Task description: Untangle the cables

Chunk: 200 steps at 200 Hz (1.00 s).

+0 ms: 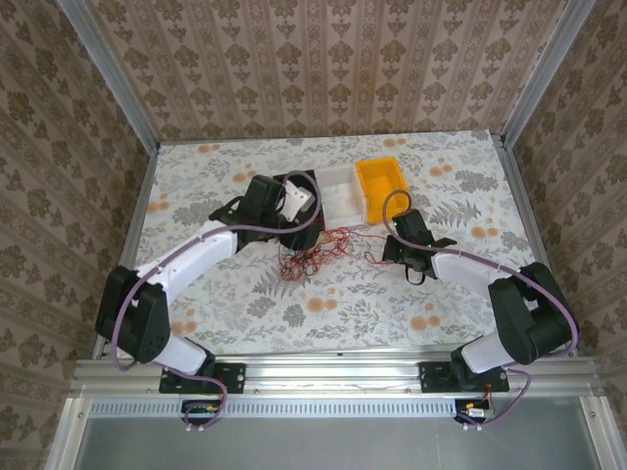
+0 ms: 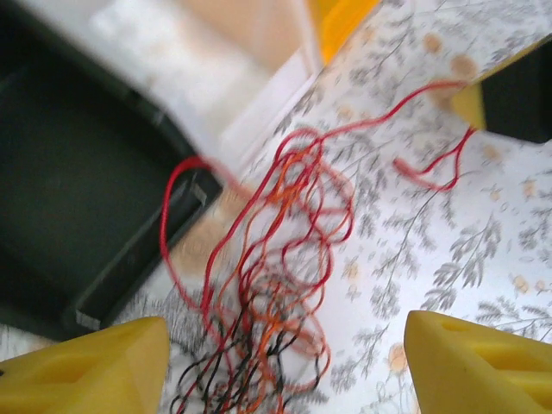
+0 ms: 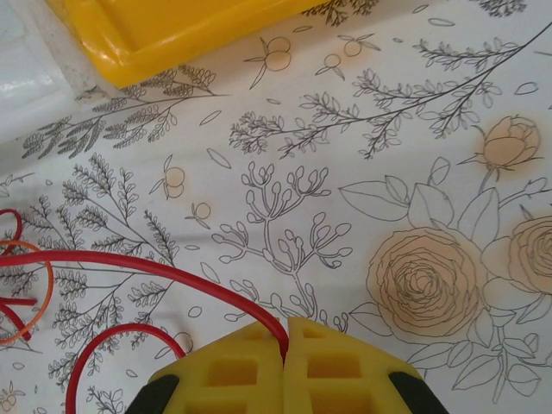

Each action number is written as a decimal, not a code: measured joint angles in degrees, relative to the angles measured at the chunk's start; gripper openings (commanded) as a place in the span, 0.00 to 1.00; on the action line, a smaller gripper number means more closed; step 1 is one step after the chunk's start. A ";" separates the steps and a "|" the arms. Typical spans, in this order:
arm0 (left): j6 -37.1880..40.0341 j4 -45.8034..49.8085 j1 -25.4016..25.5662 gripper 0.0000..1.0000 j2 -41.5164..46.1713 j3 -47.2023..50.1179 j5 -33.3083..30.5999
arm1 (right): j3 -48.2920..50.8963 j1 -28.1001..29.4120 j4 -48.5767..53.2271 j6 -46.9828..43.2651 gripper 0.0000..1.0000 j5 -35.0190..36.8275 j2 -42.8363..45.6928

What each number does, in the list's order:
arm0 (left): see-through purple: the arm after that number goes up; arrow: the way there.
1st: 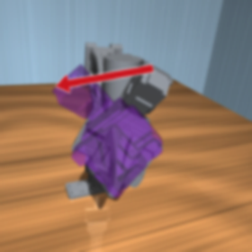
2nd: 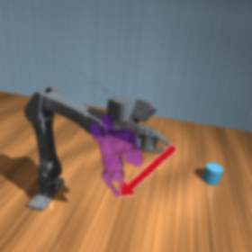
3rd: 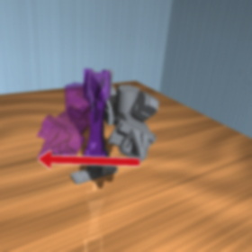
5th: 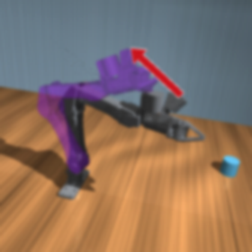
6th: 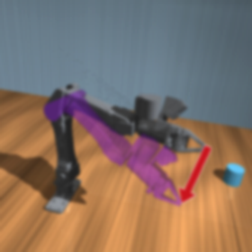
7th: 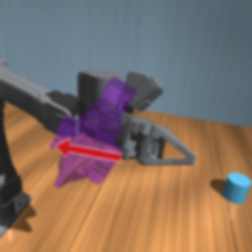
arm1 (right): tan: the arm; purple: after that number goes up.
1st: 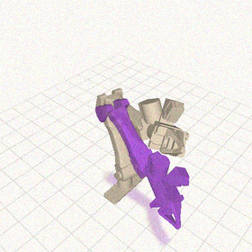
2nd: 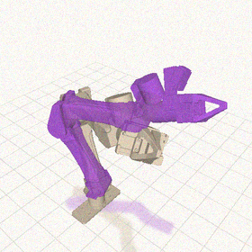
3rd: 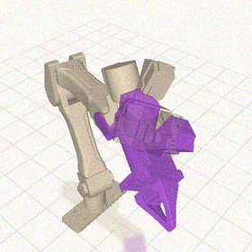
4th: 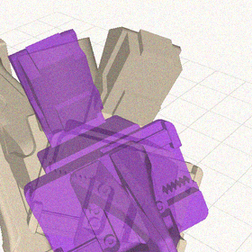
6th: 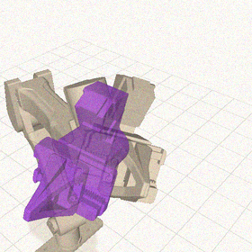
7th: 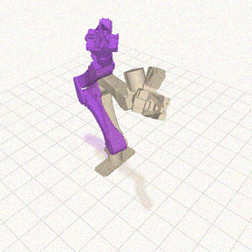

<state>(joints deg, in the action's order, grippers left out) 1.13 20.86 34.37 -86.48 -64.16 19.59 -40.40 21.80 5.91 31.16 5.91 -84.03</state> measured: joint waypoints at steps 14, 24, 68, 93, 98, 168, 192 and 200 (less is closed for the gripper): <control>2.05 0.42 1.31 0.70 -4.39 -5.31 0.83 | 0.00 0.00 0.00 -0.46 0.00 -0.76 -0.04; 3.48 0.61 2.34 0.69 -8.04 -8.74 1.33 | 0.00 0.00 0.00 -0.92 0.00 -1.27 -0.04; 8.33 3.80 6.14 0.62 -21.22 -17.35 2.10 | 0.00 0.00 0.02 -2.14 0.00 -2.56 0.02; 9.33 5.16 7.21 0.60 -24.28 -17.88 1.97 | 0.00 0.00 0.07 -2.56 0.00 -3.23 0.31; 9.44 5.25 7.28 0.60 -24.52 -17.88 1.84 | 0.00 0.00 0.07 -2.58 0.00 -3.39 0.35; 9.68 4.74 7.67 0.59 -26.67 -17.88 -2.08 | 1.11 -1.46 -0.15 -2.78 0.00 -5.99 2.97; 9.68 4.35 7.80 0.59 -28.00 -17.84 -2.25 | 2.38 -2.69 -0.11 -2.75 0.00 -7.06 5.07; 9.68 4.26 7.85 0.59 -28.41 -17.77 -2.23 | 2.69 -3.21 -0.15 -2.73 0.00 -7.45 5.92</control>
<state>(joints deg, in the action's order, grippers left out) 10.81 25.12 42.22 -114.89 -81.93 17.37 -37.71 18.59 5.76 28.42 -1.54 -78.11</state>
